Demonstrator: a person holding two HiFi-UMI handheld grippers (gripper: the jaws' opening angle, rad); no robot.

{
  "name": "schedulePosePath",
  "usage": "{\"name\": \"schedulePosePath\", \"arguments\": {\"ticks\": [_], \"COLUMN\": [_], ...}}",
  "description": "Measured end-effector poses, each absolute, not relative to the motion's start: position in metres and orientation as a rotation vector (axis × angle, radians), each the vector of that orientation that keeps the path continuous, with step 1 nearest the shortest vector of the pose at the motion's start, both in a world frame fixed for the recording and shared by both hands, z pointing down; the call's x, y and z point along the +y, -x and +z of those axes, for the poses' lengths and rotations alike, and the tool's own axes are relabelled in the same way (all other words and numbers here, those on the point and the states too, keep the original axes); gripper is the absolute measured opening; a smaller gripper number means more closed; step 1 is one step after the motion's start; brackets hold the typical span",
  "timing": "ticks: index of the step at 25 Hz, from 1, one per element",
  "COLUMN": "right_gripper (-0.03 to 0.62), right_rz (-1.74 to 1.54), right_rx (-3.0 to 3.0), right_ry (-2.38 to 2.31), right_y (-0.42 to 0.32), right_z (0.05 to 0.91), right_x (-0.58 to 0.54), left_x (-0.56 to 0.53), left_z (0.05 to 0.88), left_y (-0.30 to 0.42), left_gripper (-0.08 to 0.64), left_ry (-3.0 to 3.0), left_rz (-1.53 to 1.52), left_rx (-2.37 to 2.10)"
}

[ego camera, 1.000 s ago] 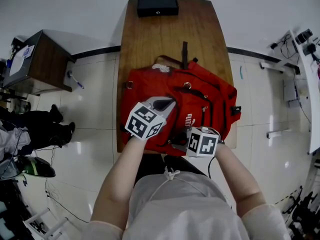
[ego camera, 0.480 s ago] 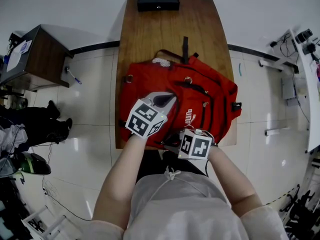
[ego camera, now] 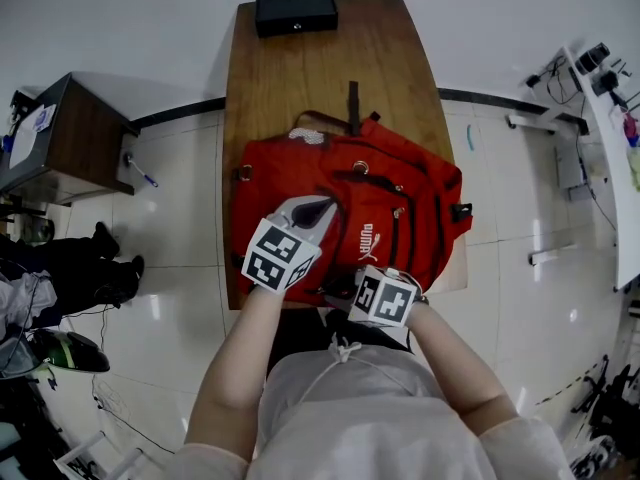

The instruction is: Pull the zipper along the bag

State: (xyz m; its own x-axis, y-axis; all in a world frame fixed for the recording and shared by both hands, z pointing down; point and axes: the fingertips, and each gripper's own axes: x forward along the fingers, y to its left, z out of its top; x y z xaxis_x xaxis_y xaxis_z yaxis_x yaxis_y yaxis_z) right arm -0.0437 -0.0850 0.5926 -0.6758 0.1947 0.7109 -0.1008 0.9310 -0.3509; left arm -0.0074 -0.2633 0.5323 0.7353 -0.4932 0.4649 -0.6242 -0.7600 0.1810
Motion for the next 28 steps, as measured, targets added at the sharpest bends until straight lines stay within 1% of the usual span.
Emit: {"name": "schedulePosePath", "arguments": {"ticks": [2,3,4,6,8,10,15,18,22,28], "right_gripper": [0.023,0.036,0.062,0.074,0.056,0.007,0.006,0.006,0.006,0.005], "right_rz": [0.516,0.532,0.533,0.499,0.455,0.424,0.309,0.105,-0.149,-0.180], "right_rx": [-2.303,-2.319,-2.332,-2.360,-2.417,-2.510,-2.724,-2.789,-2.800,-2.847], "right_ry": [-0.022,-0.067,-0.110,-0.187,-0.277,-0.385,-0.605,-0.680,-0.759,-0.985], "right_y": [0.032,0.024,0.016,0.000,-0.010,-0.018,-0.026,-0.026,-0.025,-0.026], "right_z": [0.588,0.585,0.582,0.572,0.553,0.525,0.454,0.423,0.395,0.361], "right_x": [-0.095,-0.101,-0.107,-0.118,-0.131,-0.141,-0.149,-0.136,-0.103,-0.036], "left_x": [-0.258,-0.254,-0.248,-0.234,-0.218,-0.201,-0.162,-0.136,-0.098,-0.022], "left_z": [0.522,0.515,0.507,0.493,0.481,0.469,0.429,0.403,0.392,0.384], "left_y": [0.012,0.014,0.018,0.027,0.037,0.045,0.059,0.062,0.059,0.059], "left_gripper": [0.006,0.006,0.008,0.008,0.008,0.008,0.008,0.008,0.008,0.008], "left_ry": [-2.641,-2.653,-2.660,-2.655,-2.641,-2.625,-2.600,-2.627,-2.682,-2.718], "left_rz": [0.547,0.524,0.495,0.436,0.397,0.366,0.205,0.130,0.173,0.135], "left_rx": [-0.904,-0.927,-0.953,-1.014,-1.084,-1.154,-1.282,-1.324,-1.358,-1.340]}}
